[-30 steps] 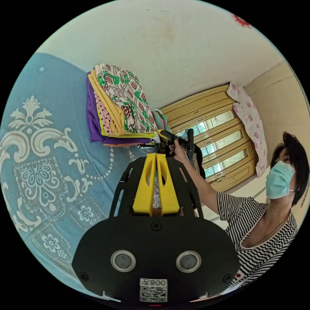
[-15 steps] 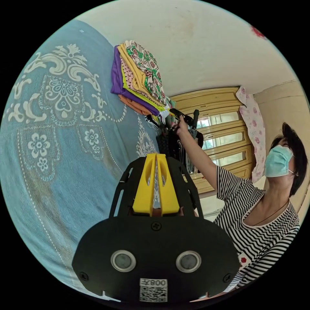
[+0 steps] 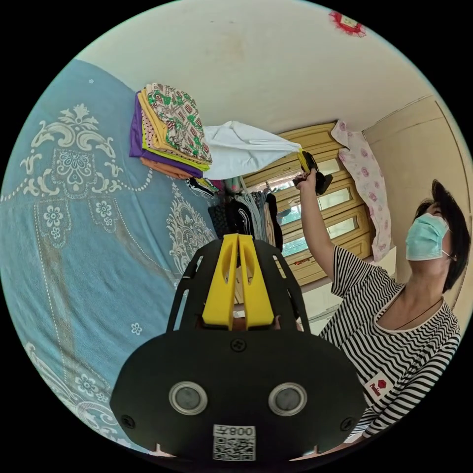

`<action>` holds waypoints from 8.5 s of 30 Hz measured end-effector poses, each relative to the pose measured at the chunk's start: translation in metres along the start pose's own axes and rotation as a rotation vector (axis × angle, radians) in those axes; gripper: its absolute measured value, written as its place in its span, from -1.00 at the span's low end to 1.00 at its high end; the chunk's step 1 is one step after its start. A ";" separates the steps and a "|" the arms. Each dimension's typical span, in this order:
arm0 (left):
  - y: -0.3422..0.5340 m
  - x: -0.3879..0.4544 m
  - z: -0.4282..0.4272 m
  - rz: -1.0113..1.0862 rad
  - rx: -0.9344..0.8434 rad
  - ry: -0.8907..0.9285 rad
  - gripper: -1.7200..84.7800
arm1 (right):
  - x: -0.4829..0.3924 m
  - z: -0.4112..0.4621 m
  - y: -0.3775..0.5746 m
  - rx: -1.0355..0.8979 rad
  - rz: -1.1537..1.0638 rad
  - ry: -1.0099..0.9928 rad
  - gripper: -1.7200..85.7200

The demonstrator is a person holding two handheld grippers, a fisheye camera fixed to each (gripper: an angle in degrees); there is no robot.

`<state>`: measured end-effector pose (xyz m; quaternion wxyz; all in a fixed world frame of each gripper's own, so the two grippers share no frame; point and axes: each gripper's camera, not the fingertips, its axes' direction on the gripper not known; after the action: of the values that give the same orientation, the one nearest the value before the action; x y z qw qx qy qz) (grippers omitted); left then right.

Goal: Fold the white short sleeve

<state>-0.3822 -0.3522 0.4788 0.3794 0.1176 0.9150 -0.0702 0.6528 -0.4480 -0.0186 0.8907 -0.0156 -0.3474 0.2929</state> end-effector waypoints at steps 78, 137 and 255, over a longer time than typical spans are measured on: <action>0.286 0.671 0.440 0.837 0.258 -0.785 -0.94 | -0.046 0.066 0.707 -0.197 -0.469 -0.798 -0.70; 0.399 0.812 0.278 0.357 0.594 -1.133 -0.94 | -0.063 -0.032 0.532 -0.118 -0.551 -0.668 -0.93; -0.445 0.443 -0.314 -0.120 0.199 -0.941 -0.95 | -0.015 0.727 -0.029 -0.807 -0.305 -0.474 -0.94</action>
<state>-1.0173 -0.6406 0.4018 0.7342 0.0555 0.6383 -0.2245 0.2022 -0.6077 0.5300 0.7428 -0.2414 -0.6244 -0.0035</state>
